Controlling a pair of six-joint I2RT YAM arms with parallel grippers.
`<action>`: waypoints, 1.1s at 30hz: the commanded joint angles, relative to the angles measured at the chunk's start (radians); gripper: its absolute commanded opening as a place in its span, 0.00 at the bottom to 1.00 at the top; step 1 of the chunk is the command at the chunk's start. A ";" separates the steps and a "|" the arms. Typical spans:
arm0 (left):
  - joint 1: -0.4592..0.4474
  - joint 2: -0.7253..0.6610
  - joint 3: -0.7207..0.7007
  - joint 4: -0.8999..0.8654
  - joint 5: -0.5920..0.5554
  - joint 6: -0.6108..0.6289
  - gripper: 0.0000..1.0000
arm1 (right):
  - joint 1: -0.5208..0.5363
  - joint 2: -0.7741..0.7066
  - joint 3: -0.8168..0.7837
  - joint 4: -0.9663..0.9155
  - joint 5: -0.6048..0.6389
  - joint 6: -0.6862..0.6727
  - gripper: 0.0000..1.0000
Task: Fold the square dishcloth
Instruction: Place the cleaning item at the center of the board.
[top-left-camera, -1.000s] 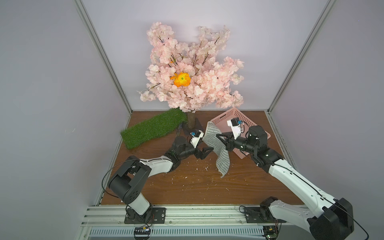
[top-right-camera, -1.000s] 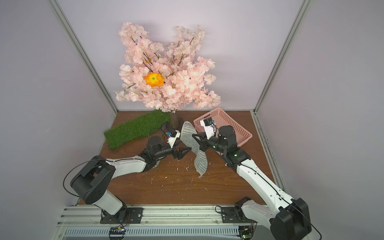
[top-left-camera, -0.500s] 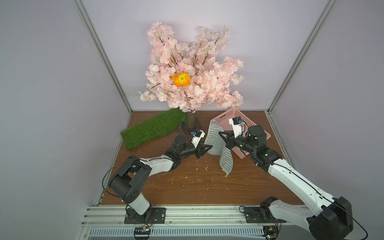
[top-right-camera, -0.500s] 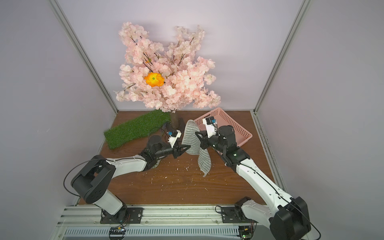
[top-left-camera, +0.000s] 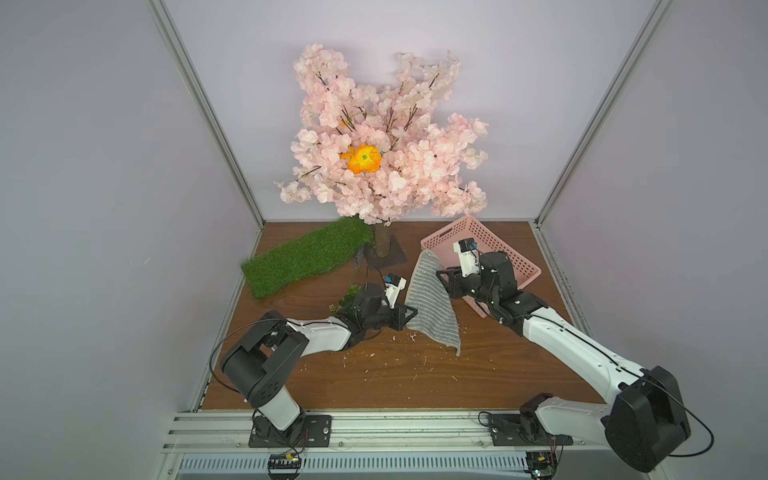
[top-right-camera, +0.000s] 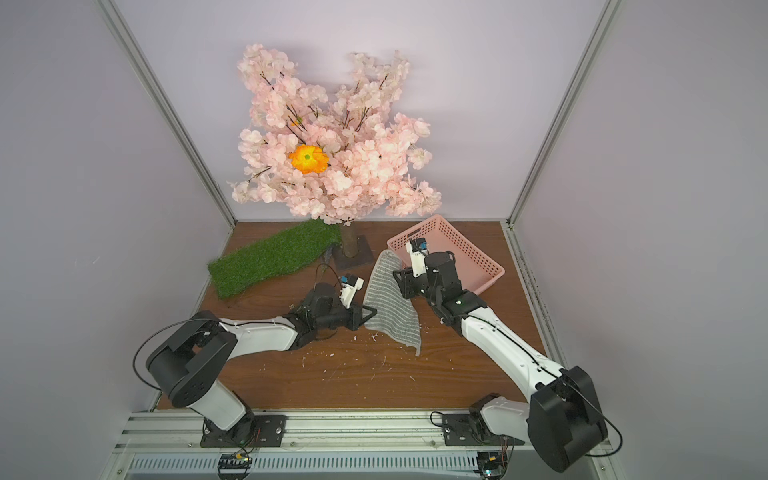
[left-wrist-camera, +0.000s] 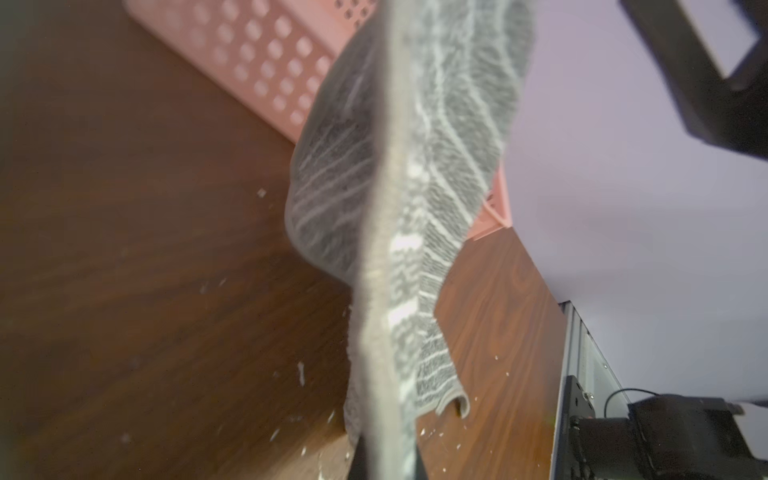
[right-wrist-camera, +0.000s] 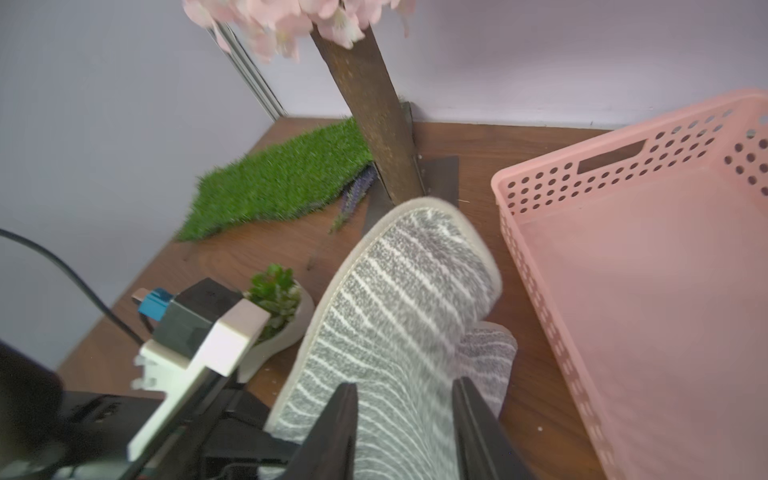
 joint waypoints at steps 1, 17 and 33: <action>-0.019 -0.017 -0.038 -0.090 -0.117 -0.124 0.01 | -0.002 0.023 -0.040 -0.054 0.055 0.038 0.45; -0.042 -0.179 -0.125 -0.273 -0.282 -0.187 0.37 | 0.018 -0.155 -0.332 -0.171 0.162 0.263 0.53; -0.081 -0.202 -0.172 -0.311 -0.342 -0.215 0.29 | 0.048 -0.109 -0.426 -0.107 0.051 0.305 0.46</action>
